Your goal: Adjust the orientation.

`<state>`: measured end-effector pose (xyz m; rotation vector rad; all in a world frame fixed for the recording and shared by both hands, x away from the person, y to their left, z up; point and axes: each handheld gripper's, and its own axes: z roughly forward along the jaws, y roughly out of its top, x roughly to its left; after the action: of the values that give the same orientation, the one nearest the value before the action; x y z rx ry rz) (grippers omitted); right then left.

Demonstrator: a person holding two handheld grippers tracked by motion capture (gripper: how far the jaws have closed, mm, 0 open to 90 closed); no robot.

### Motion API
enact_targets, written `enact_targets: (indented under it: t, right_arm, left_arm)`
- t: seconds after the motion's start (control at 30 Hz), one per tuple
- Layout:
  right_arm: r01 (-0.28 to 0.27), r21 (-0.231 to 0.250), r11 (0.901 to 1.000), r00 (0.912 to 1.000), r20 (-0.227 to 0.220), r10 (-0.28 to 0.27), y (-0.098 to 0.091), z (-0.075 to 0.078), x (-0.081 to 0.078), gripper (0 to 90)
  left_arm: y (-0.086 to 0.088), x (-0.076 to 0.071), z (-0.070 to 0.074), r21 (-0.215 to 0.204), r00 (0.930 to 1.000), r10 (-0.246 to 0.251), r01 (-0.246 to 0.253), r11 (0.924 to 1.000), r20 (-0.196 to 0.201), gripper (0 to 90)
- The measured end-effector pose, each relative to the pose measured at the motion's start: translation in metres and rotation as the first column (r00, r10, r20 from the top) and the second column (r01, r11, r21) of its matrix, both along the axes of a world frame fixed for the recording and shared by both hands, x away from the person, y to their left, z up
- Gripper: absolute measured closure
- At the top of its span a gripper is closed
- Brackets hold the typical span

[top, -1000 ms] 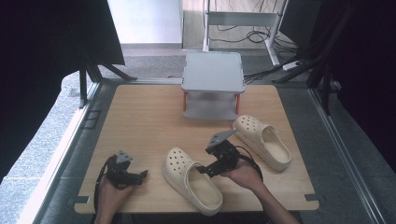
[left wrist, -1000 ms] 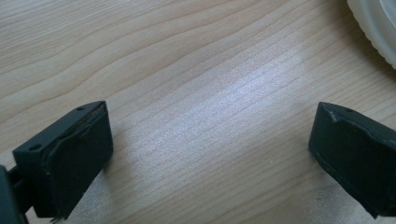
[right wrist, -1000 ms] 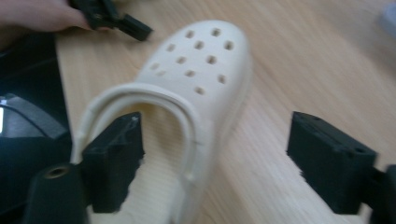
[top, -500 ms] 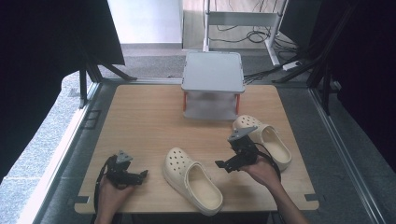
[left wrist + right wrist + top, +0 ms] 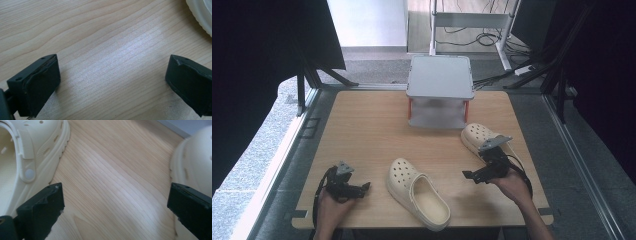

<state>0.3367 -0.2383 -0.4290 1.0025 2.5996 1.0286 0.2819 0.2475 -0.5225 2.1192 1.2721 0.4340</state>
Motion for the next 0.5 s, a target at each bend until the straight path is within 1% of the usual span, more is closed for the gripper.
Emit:
enact_targets:
  t: [0.03, 0.07, 0.1, 0.13, 0.23, 0.4, 0.5]
  right_arm:
    - [0.021, -0.007, 0.9998, 0.9998, 0.005, -0.021, -0.009, 0.002, -0.001, 4.2]
    - [0.021, -0.007, 0.9998, 0.9998, 0.005, -0.021, -0.009, 0.002, -0.001, 4.9]
    - [0.051, -0.018, 0.9986, 0.9987, 0.009, -0.050, -0.017, 0.004, -0.002, 7.7]
    - [0.051, -0.018, 0.9986, 0.9987, 0.009, -0.050, -0.017, 0.004, -0.002, 7.7]
    - [0.088, -0.023, 0.9958, 0.9960, 0.013, -0.088, -0.030, 0.007, -0.003, 8.9]
    - [0.137, -0.035, 0.9899, 0.9904, 0.024, -0.136, -0.049, 0.010, -0.002, 10.6]
    - [0.169, -0.060, 0.9837, 0.9854, 0.027, -0.168, -0.059, 0.009, 0.003, 13.4]
  left_arm:
    - [0.000, 0.000, 0.000, 0.000, 1.0000, 0.000, 0.000, 1.0000, 0.000, 0.0]
    - [0.000, 0.000, 0.000, 0.000, 1.0000, 0.000, 0.000, 1.0000, 0.000, 0.0]
    - [0.000, 0.000, 0.000, 0.000, 1.0000, 0.000, 0.000, 1.0000, 0.000, 0.0]
    - [0.000, 0.000, 0.000, 0.000, 1.0000, 0.000, 0.000, 1.0000, 0.000, 0.0]
    - [0.000, 0.000, 0.000, 0.000, 1.0000, 0.000, 0.000, 1.0000, 0.000, 0.0]
    - [0.000, 0.000, 0.000, 0.000, 1.0000, 0.000, 0.000, 1.0000, 0.000, 0.0]
    - [0.000, 0.000, 0.000, -0.001, 1.0000, 0.000, 0.000, 1.0000, 0.000, 0.0]
